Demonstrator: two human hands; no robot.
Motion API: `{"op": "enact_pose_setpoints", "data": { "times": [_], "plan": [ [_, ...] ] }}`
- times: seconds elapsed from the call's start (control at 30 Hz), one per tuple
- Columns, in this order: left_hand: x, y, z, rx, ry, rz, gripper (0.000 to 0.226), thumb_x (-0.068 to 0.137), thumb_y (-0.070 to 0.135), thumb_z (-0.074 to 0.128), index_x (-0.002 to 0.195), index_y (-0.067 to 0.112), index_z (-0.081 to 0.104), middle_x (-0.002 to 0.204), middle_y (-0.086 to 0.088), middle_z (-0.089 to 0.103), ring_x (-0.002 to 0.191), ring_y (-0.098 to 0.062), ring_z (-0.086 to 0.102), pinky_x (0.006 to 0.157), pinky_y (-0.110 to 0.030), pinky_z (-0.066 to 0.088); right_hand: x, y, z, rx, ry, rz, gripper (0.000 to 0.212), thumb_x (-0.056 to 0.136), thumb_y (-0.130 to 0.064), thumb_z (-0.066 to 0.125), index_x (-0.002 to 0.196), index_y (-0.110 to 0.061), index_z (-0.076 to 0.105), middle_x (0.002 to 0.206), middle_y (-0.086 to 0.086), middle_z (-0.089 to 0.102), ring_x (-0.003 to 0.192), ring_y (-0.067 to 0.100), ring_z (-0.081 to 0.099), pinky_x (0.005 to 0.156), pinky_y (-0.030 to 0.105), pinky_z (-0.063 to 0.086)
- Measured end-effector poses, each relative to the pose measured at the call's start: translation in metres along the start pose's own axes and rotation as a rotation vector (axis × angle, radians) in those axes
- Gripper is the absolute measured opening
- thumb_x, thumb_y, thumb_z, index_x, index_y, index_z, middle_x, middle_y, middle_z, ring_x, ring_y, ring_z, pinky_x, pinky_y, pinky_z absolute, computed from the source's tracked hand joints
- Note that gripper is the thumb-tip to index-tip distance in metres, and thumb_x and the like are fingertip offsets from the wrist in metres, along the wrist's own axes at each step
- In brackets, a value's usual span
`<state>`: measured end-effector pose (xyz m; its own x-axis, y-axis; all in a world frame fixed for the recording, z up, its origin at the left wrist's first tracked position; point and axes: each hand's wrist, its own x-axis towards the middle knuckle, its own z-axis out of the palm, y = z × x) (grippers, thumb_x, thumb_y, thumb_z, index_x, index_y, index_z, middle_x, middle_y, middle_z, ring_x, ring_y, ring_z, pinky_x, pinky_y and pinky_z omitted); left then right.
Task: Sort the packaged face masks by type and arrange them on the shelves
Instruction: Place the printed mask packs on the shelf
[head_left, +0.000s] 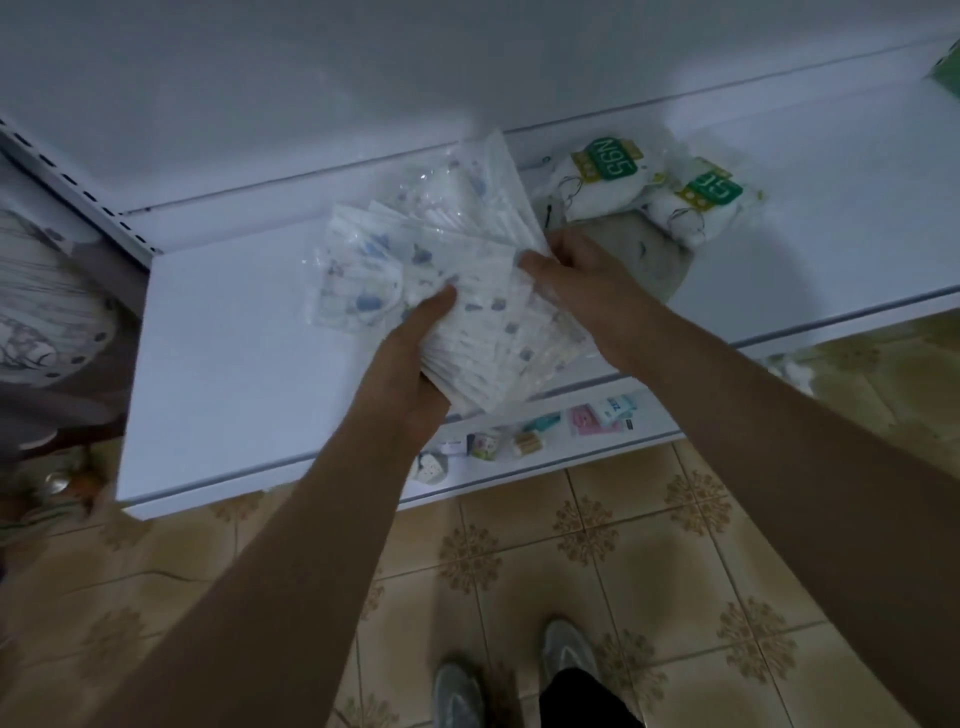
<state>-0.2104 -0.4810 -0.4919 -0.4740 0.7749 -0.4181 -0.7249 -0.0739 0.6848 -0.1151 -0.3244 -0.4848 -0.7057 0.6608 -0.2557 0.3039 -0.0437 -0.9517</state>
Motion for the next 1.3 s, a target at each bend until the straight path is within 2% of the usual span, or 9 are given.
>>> {"op": "enact_pose_setpoints", "data": {
  "times": [0.23,0.4,0.57,0.73,0.87,0.97,1.1,1.2,1.3],
  "plan": [
    [-0.150,0.002,0.050,-0.016,-0.030,-0.194,0.042,0.105,0.033,0.046,0.138,0.009,0.056,0.136,-0.015,0.063,0.125,-0.029,0.062,0.103,-0.048,0.051,-0.163,-0.070,0.006,-0.123,-0.058,0.044,0.025,0.102,-0.043,0.043,0.121,-0.035,0.058,0.117,-0.012,0.065,0.104,0.004,0.062,0.095,0.031,0.050],
    [-0.247,0.022,0.091,0.098,-0.017,-0.259,0.050,0.092,0.028,0.072,0.139,0.020,0.055,0.136,-0.011,0.064,0.121,-0.030,0.065,0.101,-0.055,0.052,-0.285,-0.143,-0.008,-0.096,0.067,0.014,0.027,0.103,-0.019,0.045,0.127,-0.016,0.057,0.120,0.005,0.054,0.100,0.003,0.054,0.083,0.015,0.043],
    [-0.309,0.086,0.163,0.265,-0.207,-0.113,0.034,0.093,0.005,0.066,0.126,0.015,0.061,0.114,-0.004,0.076,0.100,-0.021,0.074,0.081,-0.041,0.062,-0.350,-0.222,-0.036,0.035,0.164,-0.020,0.068,0.081,-0.079,0.046,0.141,-0.046,0.042,0.139,-0.020,0.052,0.128,0.005,0.050,0.111,0.042,0.039],
    [-0.302,0.176,0.221,0.668,-0.281,0.292,0.056,0.077,0.023,0.086,0.128,0.024,0.064,0.123,0.005,0.072,0.112,-0.015,0.069,0.103,-0.046,0.052,-0.352,-0.317,-0.056,-0.112,0.295,-0.330,0.051,0.077,-0.041,0.075,0.124,-0.041,0.053,0.105,-0.030,0.067,0.095,-0.012,0.064,0.071,0.009,0.050],
    [-0.291,0.237,0.256,0.841,-0.432,0.492,0.032,0.077,0.011,0.079,0.108,0.018,0.074,0.109,-0.003,0.077,0.104,-0.021,0.072,0.097,-0.045,0.056,-0.331,-0.369,-0.067,-0.228,0.299,-0.401,0.073,0.061,-0.059,0.078,0.124,-0.043,0.047,0.110,-0.034,0.059,0.099,-0.020,0.056,0.071,0.004,0.046],
    [-0.269,0.260,0.288,1.019,-0.455,0.631,0.041,0.073,0.024,0.069,0.110,0.006,0.064,0.108,-0.009,0.071,0.102,-0.006,0.068,0.089,-0.035,0.055,-0.307,-0.402,-0.075,-0.197,0.228,-0.422,0.087,0.062,-0.059,0.081,0.134,-0.034,0.039,0.121,-0.025,0.059,0.105,-0.015,0.057,0.082,0.010,0.049],
    [-0.229,0.288,0.316,0.905,-0.438,0.483,0.087,0.067,0.041,0.085,0.139,0.023,0.040,0.127,0.000,0.064,0.114,-0.012,0.067,0.097,-0.040,0.055,-0.262,-0.433,-0.107,-0.017,0.318,-0.418,0.039,0.075,-0.044,0.080,0.109,-0.030,0.067,0.099,-0.010,0.076,0.088,0.008,0.073,0.078,0.029,0.058],
    [-0.191,0.312,0.334,0.844,-0.263,0.538,0.063,0.081,0.056,0.071,0.134,0.030,0.048,0.125,-0.001,0.065,0.106,-0.014,0.069,0.097,-0.037,0.055,-0.209,-0.458,-0.144,0.193,0.300,-0.361,0.033,0.080,-0.043,0.075,0.103,-0.020,0.073,0.094,-0.002,0.077,0.086,0.017,0.075,0.081,0.037,0.059],
    [-0.152,0.322,0.352,1.002,0.024,0.676,0.024,0.104,0.044,0.044,0.119,0.026,0.051,0.109,0.001,0.066,0.077,0.006,0.062,0.068,-0.004,0.046,-0.129,-0.472,-0.181,0.258,0.295,-0.301,0.039,0.084,-0.047,0.072,0.111,-0.019,0.070,0.100,0.001,0.076,0.091,0.021,0.074,0.082,0.039,0.059]
  ]
}}
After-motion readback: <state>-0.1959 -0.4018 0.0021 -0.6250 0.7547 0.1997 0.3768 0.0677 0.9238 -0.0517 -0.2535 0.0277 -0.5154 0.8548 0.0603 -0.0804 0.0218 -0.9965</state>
